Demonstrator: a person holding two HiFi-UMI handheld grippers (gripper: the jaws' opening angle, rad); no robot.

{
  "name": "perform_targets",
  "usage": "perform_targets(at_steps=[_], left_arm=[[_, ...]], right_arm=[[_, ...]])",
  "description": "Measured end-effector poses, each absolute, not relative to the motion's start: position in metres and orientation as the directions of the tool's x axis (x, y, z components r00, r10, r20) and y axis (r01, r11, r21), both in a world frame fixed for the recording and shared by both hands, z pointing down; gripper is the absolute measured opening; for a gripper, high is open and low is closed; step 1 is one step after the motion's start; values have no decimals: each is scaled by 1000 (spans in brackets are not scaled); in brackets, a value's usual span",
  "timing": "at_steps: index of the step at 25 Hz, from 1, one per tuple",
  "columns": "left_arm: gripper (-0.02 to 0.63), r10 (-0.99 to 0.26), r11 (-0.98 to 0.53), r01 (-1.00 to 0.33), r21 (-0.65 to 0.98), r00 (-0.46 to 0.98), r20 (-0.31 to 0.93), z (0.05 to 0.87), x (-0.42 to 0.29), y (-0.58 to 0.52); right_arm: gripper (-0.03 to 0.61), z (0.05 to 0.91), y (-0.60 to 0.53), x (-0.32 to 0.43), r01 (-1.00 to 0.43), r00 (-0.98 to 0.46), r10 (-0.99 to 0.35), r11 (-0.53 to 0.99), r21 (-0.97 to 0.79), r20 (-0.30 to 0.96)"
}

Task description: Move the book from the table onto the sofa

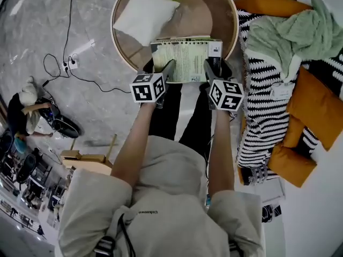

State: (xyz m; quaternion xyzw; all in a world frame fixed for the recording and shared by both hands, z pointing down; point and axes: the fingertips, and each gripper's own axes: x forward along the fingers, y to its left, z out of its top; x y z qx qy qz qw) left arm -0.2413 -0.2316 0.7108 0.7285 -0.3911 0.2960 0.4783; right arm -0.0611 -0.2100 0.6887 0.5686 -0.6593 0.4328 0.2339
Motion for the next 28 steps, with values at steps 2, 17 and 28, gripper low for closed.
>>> perform_targets(at_steps=[2, 17, 28], left_arm=[[313, -286, -264, -847, 462, 526, 801, 692, -239, -234], [313, -257, -554, -687, 471, 679, 688, 551, -151, -267], [314, -138, -742, -496, 451, 771, 621, 496, -62, -252]], right_arm=[[215, 670, -207, -59, -952, -227, -562, -46, -303, 795], [215, 521, -186, 12, -938, 5, -725, -243, -249, 688], [215, 466, -130, 73, -866, 245, -751, -454, -209, 613]])
